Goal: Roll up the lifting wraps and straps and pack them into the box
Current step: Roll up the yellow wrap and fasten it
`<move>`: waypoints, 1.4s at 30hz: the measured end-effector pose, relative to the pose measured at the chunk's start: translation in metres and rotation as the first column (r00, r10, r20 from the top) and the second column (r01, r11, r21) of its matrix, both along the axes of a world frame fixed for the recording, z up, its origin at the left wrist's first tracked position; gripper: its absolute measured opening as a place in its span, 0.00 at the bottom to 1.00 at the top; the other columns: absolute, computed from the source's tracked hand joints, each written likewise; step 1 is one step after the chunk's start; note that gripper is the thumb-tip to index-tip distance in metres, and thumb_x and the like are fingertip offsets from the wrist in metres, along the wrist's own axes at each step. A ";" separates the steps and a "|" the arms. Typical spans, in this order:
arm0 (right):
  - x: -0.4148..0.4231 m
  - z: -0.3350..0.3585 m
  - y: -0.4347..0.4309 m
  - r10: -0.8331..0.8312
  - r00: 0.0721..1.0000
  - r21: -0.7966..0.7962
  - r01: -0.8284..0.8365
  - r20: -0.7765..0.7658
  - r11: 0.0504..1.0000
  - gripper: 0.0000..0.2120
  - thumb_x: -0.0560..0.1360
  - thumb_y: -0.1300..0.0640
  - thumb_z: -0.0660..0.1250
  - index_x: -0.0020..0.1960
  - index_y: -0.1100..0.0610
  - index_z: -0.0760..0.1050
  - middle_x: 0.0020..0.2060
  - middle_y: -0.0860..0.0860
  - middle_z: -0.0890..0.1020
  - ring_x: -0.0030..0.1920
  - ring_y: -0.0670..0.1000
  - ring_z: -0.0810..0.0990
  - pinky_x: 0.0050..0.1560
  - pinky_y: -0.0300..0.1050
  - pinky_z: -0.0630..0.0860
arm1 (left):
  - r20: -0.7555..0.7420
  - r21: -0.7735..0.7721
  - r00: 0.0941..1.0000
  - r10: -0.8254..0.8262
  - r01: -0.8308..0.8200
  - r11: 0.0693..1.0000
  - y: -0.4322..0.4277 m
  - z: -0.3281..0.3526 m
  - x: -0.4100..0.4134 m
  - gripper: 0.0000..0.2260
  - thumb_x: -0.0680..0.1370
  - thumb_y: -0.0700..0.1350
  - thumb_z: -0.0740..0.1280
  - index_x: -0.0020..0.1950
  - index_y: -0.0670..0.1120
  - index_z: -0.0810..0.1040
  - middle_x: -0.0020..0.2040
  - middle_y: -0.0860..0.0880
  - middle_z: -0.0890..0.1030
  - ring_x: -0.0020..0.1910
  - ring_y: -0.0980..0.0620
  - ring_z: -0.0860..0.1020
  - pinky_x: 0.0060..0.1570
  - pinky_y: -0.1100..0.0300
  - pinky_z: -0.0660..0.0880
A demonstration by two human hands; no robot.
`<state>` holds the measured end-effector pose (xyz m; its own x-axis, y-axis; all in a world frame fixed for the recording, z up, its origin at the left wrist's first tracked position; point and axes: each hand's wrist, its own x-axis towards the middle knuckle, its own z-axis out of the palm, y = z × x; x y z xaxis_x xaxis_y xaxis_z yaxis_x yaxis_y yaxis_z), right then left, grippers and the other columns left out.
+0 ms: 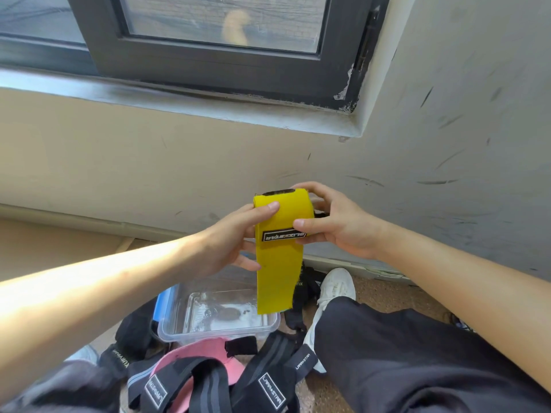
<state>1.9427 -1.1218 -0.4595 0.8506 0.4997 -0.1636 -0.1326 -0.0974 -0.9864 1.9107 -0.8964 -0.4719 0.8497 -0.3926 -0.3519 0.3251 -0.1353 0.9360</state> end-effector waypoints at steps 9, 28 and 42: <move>-0.006 0.010 0.002 0.154 0.985 -0.093 -0.161 -0.073 0.983 0.27 0.76 0.59 0.72 0.73 0.48 0.69 0.64 0.54 0.78 0.59 0.60 0.84 0.49 0.56 0.84 | 0.049 -0.119 0.996 0.080 -0.074 0.990 0.005 -0.002 0.005 0.25 0.71 0.53 0.75 0.67 0.55 0.75 0.60 0.47 0.85 0.55 0.41 0.86 0.53 0.45 0.82; 0.000 0.005 0.002 0.084 0.996 -0.008 -0.085 -0.034 0.996 0.29 0.75 0.63 0.75 0.72 0.50 0.70 0.66 0.58 0.76 0.62 0.61 0.82 0.57 0.58 0.82 | 0.002 -0.005 1.000 0.025 -0.025 1.000 0.007 0.001 0.000 0.27 0.72 0.66 0.66 0.66 0.54 0.78 0.56 0.46 0.87 0.49 0.49 0.85 0.40 0.59 0.78; 0.000 0.005 0.000 0.080 0.986 -0.032 -0.086 -0.146 0.996 0.23 0.76 0.50 0.73 0.70 0.51 0.76 0.61 0.57 0.83 0.56 0.59 0.85 0.48 0.51 0.84 | 0.160 -0.078 0.983 0.085 -0.074 0.994 0.007 -0.011 0.004 0.32 0.68 0.45 0.78 0.69 0.55 0.73 0.60 0.45 0.84 0.57 0.44 0.85 0.53 0.45 0.83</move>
